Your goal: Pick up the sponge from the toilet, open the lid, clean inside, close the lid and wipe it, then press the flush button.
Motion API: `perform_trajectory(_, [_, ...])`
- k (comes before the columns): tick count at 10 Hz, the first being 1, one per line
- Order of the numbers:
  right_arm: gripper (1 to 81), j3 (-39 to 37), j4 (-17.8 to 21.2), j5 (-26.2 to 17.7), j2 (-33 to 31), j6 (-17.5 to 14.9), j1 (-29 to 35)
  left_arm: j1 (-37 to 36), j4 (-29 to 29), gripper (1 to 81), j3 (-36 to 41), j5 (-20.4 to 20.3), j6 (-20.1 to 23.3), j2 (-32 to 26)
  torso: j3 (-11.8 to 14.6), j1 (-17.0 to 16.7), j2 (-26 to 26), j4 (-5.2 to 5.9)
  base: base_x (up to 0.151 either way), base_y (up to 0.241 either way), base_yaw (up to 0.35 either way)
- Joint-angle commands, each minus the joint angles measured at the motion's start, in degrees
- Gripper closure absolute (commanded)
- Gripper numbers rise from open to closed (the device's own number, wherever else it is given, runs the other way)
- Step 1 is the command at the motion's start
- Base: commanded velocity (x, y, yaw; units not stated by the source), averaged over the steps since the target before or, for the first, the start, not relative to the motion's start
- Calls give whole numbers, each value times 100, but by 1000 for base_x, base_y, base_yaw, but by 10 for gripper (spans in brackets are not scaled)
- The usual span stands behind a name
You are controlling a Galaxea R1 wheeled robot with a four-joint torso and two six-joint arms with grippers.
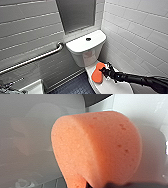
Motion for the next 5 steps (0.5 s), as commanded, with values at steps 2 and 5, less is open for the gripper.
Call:
perform_trajectory(2, [811, -946, -53, -1329, 524, -29, 245, 32, -46, 10, 146, 531, 22, -61, 0, 0, 0, 0, 0, 0, 0])
perform_trajectory(5, [811, -183, 0, -1251, -125, -30, -55, 32, -46, 10, 146, 539, 22, -69, 0, 0, 0, 0, 0, 0, 0])
